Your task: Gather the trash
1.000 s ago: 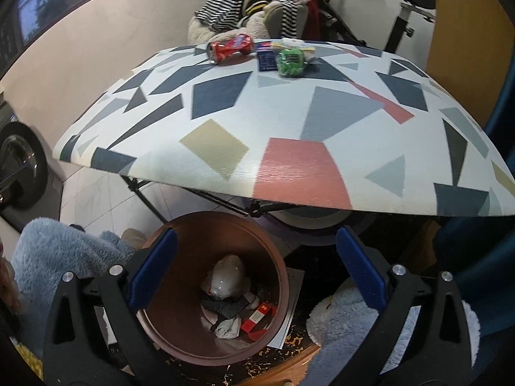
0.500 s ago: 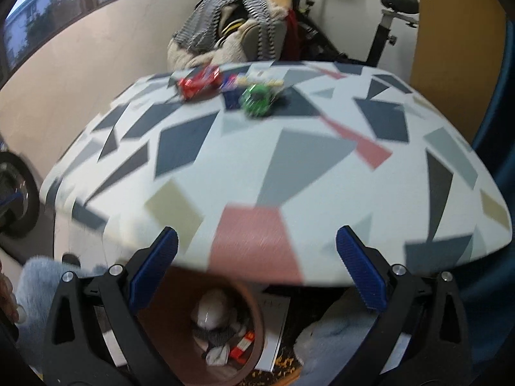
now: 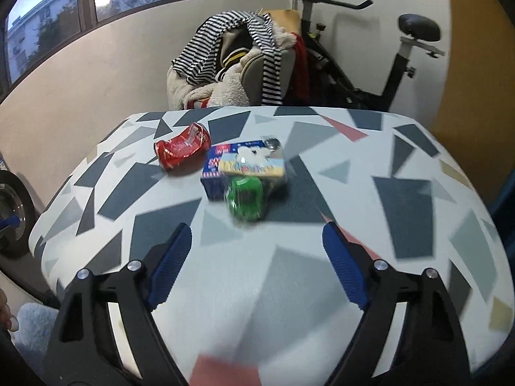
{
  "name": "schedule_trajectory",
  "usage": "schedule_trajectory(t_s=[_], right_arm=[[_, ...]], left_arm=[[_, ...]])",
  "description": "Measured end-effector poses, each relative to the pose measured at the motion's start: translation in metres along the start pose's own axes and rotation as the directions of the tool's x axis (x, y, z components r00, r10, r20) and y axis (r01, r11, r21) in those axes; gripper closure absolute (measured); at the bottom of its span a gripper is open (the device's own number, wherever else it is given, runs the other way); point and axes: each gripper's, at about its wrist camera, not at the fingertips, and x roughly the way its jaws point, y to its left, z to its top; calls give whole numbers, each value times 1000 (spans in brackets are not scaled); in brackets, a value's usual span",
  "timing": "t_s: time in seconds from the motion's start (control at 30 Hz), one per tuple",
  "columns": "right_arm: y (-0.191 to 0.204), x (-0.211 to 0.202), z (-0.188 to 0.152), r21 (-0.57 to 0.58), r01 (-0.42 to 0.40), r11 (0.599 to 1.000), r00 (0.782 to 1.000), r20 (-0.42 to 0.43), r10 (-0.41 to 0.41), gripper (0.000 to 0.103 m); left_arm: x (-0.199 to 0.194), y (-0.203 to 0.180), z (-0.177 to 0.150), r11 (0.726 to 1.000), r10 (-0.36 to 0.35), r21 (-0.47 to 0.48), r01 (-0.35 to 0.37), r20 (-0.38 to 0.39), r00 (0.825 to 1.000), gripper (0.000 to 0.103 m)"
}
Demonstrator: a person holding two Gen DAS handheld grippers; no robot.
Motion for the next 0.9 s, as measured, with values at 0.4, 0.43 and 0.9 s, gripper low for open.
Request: schedule_trajectory(t_s=[0.4, 0.43, 0.9], right_arm=[[22, 83, 34, 21, 55, 998, 990, -130, -52, 29], [23, 87, 32, 18, 23, 1000, 989, -144, -20, 31], [17, 45, 16, 74, 30, 997, 995, 96, -37, 59]], left_arm=[[70, 15, 37, 991, -57, -122, 50, -50, 997, 6], [79, 16, 39, 987, -78, -149, 68, -62, 995, 6], [164, 3, 72, 909, -262, -369, 194, -145, 954, 25]])
